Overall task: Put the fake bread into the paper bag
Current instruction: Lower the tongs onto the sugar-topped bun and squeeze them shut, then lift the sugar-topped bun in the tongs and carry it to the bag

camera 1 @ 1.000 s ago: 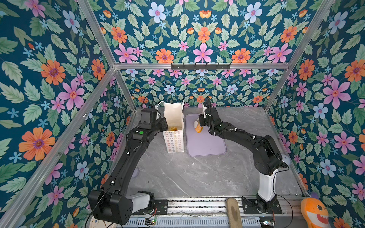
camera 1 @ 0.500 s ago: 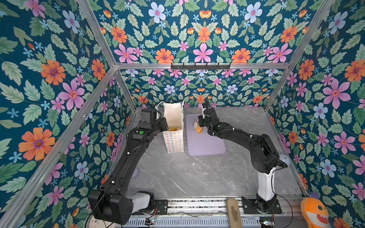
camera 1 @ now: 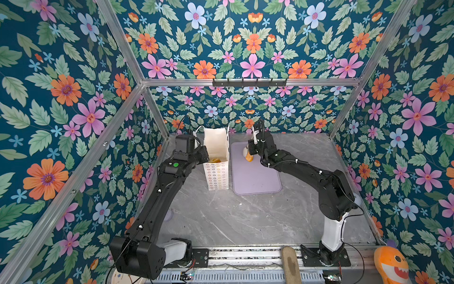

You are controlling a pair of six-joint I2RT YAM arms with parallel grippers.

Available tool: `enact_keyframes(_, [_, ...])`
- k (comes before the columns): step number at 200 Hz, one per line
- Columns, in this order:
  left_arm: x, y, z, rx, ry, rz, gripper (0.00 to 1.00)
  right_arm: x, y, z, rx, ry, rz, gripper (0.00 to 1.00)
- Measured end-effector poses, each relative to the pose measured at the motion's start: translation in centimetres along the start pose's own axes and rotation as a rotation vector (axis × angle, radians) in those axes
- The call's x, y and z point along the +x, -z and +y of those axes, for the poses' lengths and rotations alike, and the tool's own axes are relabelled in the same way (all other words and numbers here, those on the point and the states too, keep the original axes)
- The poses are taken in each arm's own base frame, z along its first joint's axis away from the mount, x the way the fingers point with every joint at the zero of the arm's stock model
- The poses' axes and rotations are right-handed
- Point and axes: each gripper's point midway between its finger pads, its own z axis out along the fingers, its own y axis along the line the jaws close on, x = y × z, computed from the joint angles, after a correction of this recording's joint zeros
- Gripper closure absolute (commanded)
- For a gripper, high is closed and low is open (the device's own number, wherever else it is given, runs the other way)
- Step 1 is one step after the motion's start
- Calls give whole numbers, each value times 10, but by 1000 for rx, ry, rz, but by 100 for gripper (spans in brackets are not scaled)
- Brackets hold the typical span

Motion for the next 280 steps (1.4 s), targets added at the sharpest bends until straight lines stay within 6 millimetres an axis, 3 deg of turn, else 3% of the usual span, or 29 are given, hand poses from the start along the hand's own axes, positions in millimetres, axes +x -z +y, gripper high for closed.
enact_keyframes(52, [0, -1, 0, 1, 0, 2, 100, -68, 53, 5, -66, 30, -137, 60])
enact_keyframes(94, [-2, 0, -2, 6, 0, -2, 100, -133, 113, 10, -138, 26, -262, 61])
enact_keyframes(114, [-3, 0, -2, 6, 0, -3, 100, -167, 143, 18, -195, 17, -338, 61])
enact_keyframes(142, [-3, 0, -2, 6, 0, -2, 100, -194, 172, 36, -284, 18, -381, 60])
enact_keyframes(175, [-2, 0, -2, 4, 0, 1, 100, -216, 201, 62, -398, 44, -409, 61])
enact_keyframes(201, [-2, 0, -2, 4, 1, 1, 100, -226, 212, 75, -459, 36, -424, 61])
enact_keyframes(280, [-4, 5, -3, 9, 3, -11, 100, -214, 227, 132, -607, 27, -383, 63])
